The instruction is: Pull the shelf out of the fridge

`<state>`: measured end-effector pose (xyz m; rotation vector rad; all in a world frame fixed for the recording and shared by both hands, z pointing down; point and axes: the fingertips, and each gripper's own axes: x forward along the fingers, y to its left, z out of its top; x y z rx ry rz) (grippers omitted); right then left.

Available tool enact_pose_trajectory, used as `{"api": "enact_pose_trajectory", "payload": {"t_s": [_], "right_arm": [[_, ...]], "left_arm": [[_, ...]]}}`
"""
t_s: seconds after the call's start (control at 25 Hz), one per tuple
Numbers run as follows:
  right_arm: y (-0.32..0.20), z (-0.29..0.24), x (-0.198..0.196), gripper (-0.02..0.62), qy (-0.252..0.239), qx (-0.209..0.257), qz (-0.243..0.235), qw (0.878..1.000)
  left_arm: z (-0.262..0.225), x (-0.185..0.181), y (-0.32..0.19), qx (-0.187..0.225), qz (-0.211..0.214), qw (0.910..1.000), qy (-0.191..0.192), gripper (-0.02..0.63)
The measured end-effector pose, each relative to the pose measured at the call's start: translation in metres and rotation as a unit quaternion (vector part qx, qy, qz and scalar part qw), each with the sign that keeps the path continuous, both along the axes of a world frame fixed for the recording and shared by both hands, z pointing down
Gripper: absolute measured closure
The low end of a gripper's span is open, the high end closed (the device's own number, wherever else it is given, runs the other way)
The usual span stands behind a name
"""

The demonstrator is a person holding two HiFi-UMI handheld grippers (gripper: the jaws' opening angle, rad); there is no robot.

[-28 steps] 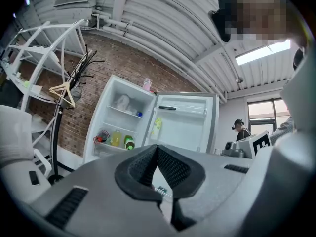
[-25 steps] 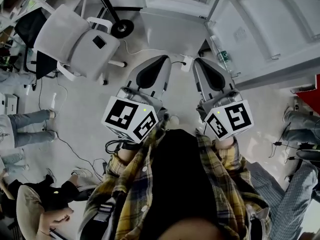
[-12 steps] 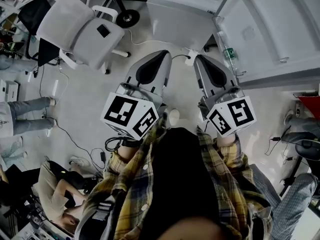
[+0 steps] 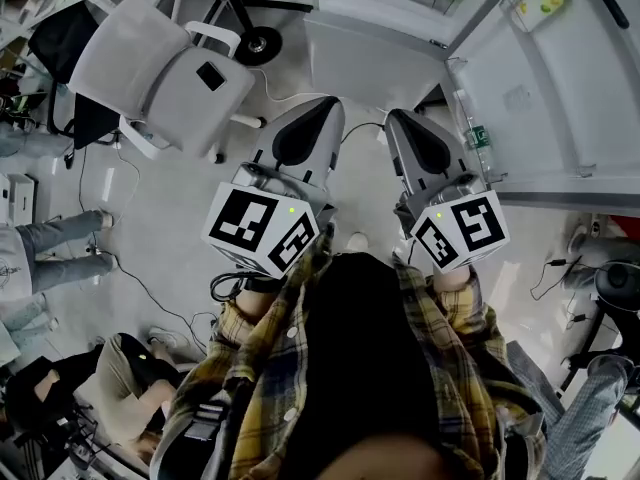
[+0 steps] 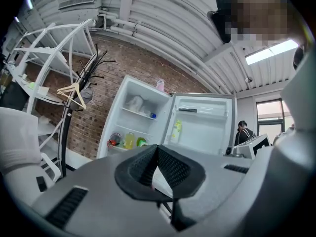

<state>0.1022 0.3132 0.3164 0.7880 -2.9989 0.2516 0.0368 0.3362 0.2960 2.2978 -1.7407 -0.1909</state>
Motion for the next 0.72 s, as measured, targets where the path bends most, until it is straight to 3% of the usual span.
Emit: {"api": "enact_pose_trajectory", "payload": {"t_s": [0.36, 0.72], "right_arm": [[-0.05, 0.002, -0.06, 0.575, -0.008, -0.021, 0.052, 0.998], [-0.08, 0.016, -0.074, 0.575, 0.001, -0.048, 0.109, 0.993]], "left_arm": [[0.0, -0.075, -0.048, -0.002, 0.035, 0.9993, 0.011, 0.601], [0.014, -0.107, -0.074, -0.026, 0.073, 0.9967, 0.023, 0.603]]}}
